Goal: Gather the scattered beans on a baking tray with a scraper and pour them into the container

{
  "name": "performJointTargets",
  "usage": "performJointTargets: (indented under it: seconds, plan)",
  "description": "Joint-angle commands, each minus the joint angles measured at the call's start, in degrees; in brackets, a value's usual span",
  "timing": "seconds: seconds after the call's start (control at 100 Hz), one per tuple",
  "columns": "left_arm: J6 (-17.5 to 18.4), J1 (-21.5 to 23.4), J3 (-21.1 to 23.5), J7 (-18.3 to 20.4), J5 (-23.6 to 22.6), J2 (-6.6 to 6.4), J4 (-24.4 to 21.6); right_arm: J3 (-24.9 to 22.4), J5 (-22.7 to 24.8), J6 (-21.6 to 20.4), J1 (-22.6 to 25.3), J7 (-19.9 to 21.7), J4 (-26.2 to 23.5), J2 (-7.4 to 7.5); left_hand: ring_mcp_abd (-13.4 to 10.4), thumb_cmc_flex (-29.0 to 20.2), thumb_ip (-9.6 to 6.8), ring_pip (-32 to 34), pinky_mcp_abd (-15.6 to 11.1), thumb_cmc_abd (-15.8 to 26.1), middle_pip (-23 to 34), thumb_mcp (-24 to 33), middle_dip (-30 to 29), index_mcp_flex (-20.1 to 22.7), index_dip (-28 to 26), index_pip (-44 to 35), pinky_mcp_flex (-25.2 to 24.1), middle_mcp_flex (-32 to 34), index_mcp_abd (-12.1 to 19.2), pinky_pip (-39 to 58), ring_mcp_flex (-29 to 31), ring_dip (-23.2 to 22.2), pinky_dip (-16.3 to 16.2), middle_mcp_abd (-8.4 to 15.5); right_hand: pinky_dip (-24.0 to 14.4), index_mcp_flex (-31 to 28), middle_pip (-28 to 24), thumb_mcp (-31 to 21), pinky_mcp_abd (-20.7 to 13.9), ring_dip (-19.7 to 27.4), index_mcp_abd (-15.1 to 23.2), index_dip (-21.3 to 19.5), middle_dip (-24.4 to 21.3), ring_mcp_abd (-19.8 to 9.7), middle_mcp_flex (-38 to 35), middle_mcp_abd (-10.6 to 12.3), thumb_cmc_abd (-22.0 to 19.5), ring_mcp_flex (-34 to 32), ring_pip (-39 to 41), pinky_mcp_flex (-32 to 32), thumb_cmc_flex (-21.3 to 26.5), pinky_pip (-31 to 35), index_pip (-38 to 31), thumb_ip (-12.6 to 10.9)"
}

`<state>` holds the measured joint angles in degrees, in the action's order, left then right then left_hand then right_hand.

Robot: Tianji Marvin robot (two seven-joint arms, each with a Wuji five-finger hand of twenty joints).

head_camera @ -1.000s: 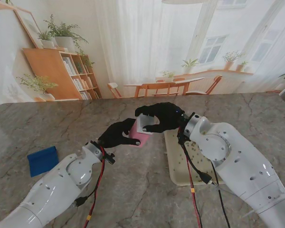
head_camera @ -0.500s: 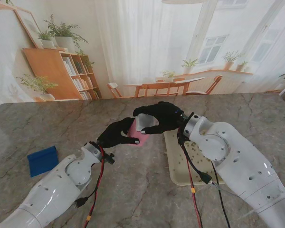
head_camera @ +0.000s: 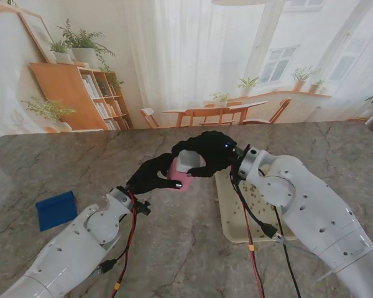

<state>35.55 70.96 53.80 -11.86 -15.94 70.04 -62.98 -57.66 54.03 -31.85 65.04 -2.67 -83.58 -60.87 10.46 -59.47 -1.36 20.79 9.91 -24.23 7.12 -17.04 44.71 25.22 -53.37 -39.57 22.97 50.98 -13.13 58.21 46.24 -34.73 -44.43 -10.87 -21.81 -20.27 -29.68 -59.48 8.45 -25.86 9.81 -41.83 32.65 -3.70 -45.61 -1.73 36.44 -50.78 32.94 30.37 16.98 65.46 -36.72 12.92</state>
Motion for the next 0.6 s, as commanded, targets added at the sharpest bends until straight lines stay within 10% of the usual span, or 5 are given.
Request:
performJointTargets:
  seconds: [0.0,0.16,0.59]
  plan:
    - [-0.2,-0.1,0.2,-0.2,0.3,0.14,-0.7,0.5,1.1,-1.5,-0.4,-0.1,0.2,0.08,-5.3,-12.4,4.12,2.8,-1.8,10.7,6.1,16.2,4.5,4.0,-2.0,-10.3,0.3,7.4,13.4,-0.6,3.7,-1.1,-0.3,11.4,1.2,-0.7,-4.8,-6.7,-2.3,0.6,4.5,0.8,2.9,-5.8,-5.7,16.6,1.6,-2.4,0.9,1.1,8.9,1.5,-5.8,3.1]
    - [-0.4,0.2,0.6,0.1,0.5,0.01,-1.1,0.9,3.7,-3.9,-1.2,-2.4,0.9,0.22,-5.4,-12.3,4.17,2.8,-1.8,10.6,5.9,16.1,4.7,4.1,-1.7,-10.6,0.4,7.6,13.5,-0.6,3.8,-1.1,-0.3,11.3,3.2,0.0,-0.5,-10.0,-3.3,0.3,11.1,3.2,4.0,-7.2,-10.1,21.3,6.0,-4.1,-1.1,1.0,17.2,0.7,-13.5,6.2]
    - [-0.8,0.4,0.9,1.2,1.0,-0.30,-1.5,1.8,5.7,-7.2,-3.4,-6.5,3.0,0.03,-5.4,-12.7,4.12,2.7,-1.8,10.5,5.6,16.3,4.8,4.1,-1.3,-10.8,0.4,7.9,13.7,-0.7,3.9,-1.2,-0.3,11.5,5.0,-6.3,-2.4,-14.2,-4.4,0.2,19.5,7.8,-3.9,-11.5,-17.4,30.9,4.7,-9.6,-7.6,-0.8,29.6,-1.3,-19.0,5.5]
